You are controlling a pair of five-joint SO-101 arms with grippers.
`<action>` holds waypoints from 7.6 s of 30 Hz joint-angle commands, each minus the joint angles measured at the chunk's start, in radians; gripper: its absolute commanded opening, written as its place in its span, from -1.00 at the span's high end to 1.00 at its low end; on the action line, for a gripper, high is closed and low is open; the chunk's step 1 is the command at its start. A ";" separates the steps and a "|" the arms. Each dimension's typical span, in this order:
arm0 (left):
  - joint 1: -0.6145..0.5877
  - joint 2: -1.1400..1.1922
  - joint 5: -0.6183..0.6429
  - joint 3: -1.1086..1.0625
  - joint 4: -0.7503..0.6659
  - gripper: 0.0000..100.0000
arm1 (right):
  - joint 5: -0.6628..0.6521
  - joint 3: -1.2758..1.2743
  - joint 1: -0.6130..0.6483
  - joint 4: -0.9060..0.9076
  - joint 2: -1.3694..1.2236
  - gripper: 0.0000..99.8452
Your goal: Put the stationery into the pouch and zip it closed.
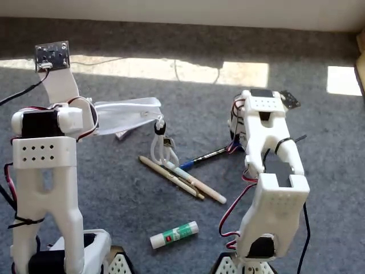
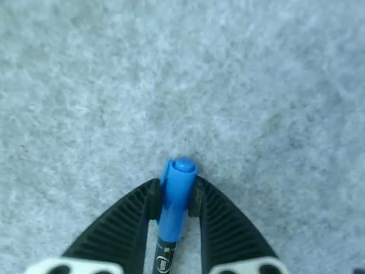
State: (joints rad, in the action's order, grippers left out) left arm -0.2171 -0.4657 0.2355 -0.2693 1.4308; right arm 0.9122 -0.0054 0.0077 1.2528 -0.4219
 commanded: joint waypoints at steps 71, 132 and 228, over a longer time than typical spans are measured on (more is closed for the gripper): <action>0.027 0.019 0.011 0.145 -0.006 0.99 | -0.864 0.044 0.720 -0.498 1.182 0.99; 0.047 0.394 0.009 0.541 0.203 0.99 | -1.138 -0.840 0.722 -1.434 1.182 0.99; -0.426 0.222 0.006 0.490 0.201 0.99 | -0.262 0.374 0.687 -0.380 -0.059 0.60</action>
State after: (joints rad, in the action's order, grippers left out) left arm -0.6329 -0.1849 0.2355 0.2033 1.6379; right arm 0.6375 0.2677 0.7012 0.8646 -0.4772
